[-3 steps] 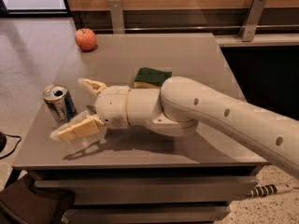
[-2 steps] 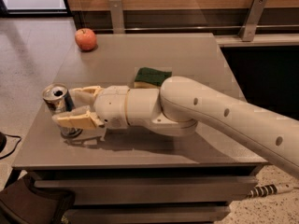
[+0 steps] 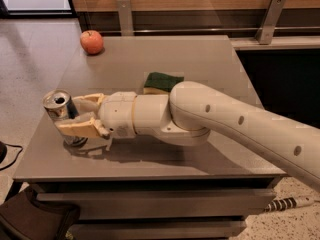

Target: Knock redbull can over

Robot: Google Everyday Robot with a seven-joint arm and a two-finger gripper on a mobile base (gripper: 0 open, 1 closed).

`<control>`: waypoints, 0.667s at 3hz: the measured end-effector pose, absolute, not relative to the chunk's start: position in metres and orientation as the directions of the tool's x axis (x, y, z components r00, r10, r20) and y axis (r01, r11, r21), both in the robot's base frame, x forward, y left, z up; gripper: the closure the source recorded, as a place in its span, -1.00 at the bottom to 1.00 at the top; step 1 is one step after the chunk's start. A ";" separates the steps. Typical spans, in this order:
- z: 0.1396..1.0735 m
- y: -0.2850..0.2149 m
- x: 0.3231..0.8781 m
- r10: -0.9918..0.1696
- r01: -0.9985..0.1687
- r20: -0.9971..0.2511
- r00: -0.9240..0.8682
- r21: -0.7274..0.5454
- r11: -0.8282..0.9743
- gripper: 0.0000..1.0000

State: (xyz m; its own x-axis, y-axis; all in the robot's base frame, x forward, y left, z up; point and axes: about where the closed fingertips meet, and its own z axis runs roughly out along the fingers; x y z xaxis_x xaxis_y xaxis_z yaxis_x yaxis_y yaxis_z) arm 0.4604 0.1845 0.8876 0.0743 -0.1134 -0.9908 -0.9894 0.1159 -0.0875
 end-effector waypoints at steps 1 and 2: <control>0.888 0.185 0.460 -0.114 -0.989 -0.991 0.075 -0.088 0.115 1.00; 0.899 0.177 0.461 -0.173 -0.985 -0.981 0.084 -0.108 0.134 1.00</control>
Offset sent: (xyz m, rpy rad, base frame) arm 0.0055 -0.0298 0.0311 -0.1714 -0.0348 -0.0804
